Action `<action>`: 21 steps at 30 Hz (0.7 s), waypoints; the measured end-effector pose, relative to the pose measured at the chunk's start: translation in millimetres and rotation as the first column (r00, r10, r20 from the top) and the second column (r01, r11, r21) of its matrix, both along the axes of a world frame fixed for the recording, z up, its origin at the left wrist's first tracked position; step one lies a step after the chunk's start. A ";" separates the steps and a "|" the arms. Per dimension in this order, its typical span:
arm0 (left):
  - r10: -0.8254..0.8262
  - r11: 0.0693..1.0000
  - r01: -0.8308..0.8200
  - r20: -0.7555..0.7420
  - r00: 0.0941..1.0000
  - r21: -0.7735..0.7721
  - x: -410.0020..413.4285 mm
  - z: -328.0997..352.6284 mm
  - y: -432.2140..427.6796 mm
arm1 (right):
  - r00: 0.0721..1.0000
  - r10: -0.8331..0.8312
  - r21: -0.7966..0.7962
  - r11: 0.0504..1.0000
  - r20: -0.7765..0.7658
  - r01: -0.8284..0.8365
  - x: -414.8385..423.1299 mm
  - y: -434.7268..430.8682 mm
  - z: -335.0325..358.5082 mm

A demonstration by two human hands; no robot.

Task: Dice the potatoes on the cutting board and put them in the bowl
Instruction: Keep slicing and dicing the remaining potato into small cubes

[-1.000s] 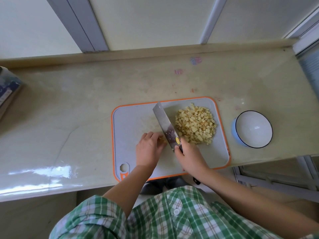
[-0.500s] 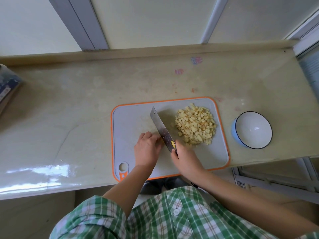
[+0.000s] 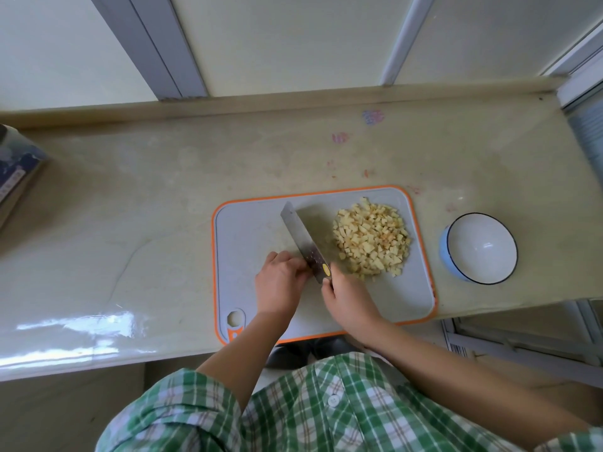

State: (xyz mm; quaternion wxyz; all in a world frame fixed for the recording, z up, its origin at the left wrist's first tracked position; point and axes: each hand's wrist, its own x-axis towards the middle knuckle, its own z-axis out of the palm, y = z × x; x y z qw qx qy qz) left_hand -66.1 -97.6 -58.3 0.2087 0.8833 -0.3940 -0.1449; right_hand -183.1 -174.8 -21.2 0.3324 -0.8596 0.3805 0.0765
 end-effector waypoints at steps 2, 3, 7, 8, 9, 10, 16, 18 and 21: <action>0.002 1.000 -0.002 0.009 1.000 -0.018 0.3 -0.7 1.3 | 0.998 -0.067 0.019 0.998 0.016 0.067 1.8 -7.6 0.5; 0.005 1.000 -0.005 -0.004 1.000 -0.015 0.0 -0.2 2.6 | 0.993 -0.113 0.045 0.993 0.022 0.112 1.8 -11.5 1.9; 0.038 0.999 -0.038 -0.040 0.998 -0.004 1.4 -1.0 9.3 | 0.985 -0.171 0.167 0.972 0.036 0.163 -1.4 -17.5 10.8; 0.048 0.999 -0.049 -0.033 0.998 -0.016 1.6 -1.3 11.0 | 0.990 -0.138 0.170 0.977 0.037 0.130 -1.4 -14.9 12.9; 0.062 0.998 -0.062 -0.027 0.998 -0.024 1.9 -0.5 12.8 | 0.994 -0.104 0.167 0.981 0.038 0.096 -0.9 -11.0 13.5; 0.081 0.996 -0.082 -0.021 0.996 -0.028 2.2 0.3 14.2 | 0.997 -0.072 0.161 0.985 0.042 0.065 -0.5 -6.1 12.3; 0.138 0.990 -0.139 -0.030 0.990 -0.024 2.5 1.7 22.2 | 0.998 -0.039 0.154 0.988 0.046 0.031 -7.6 -3.9 2.3; 0.134 0.991 -0.135 -0.035 0.990 -0.013 1.8 4.2 19.1 | 0.991 -0.126 0.153 0.981 0.031 0.120 -15.0 -18.1 4.1; 0.137 0.990 -0.137 -0.161 0.977 0.013 -1.2 12.4 7.4 | 0.978 -0.208 0.127 0.971 0.032 0.202 -25.9 -37.3 11.3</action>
